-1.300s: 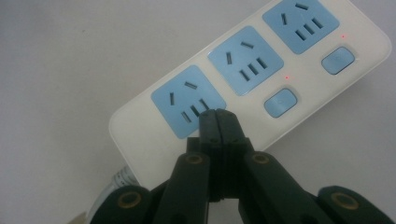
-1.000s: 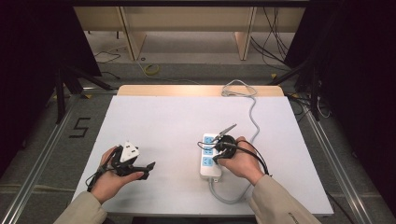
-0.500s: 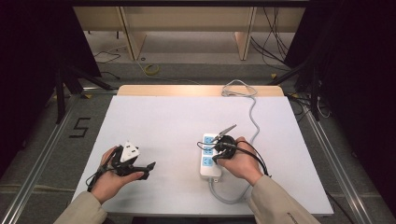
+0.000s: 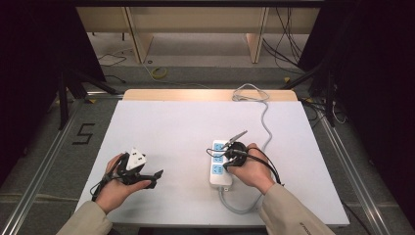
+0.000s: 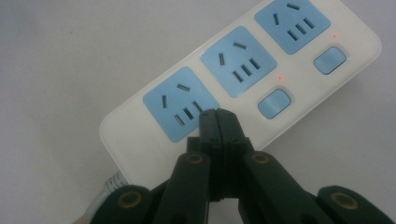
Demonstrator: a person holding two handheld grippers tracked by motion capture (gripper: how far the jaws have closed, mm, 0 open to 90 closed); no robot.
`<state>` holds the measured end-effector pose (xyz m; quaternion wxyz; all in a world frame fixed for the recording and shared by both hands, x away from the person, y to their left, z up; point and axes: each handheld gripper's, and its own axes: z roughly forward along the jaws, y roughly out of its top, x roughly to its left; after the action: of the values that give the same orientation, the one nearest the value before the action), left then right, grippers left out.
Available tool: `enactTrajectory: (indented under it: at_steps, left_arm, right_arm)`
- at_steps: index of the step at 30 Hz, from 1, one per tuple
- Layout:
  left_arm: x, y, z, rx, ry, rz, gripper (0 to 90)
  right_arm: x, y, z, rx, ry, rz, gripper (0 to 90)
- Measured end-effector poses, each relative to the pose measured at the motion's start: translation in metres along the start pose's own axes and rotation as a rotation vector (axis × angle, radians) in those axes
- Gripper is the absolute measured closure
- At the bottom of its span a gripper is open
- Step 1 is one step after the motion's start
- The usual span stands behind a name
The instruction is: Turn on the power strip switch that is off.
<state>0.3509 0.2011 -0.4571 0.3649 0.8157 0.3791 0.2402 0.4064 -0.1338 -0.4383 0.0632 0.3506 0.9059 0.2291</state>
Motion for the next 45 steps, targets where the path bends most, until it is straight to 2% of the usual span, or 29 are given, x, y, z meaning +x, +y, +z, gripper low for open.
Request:
enactTrajectory:
  at_steps: [18,25,29,32,45]
  left_arm:
    - [-0.001,0.000,0.000,-0.001,0.000,-0.004,16.3]
    - [-0.001,0.000,0.000,0.003,-0.002,-0.003,16.3]
    - [-0.002,0.000,0.000,0.002,-0.001,-0.001,16.4]
    - [-0.001,0.000,0.000,0.003,0.000,-0.002,16.3]
    - [-0.001,-0.001,0.000,0.004,-0.001,-0.003,16.4]
  right_arm:
    - [0.001,-0.002,0.001,-0.005,-0.002,-0.019,90.0]
    - [-0.004,-0.007,0.000,-0.048,0.028,0.008,90.0]
    - [-0.005,-0.009,-0.002,-0.043,0.001,-0.014,90.0]
    - [-0.006,-0.010,-0.005,-0.069,-0.002,-0.021,90.0]
    - [-0.007,-0.014,-0.010,-0.123,0.009,-0.023,88.0]
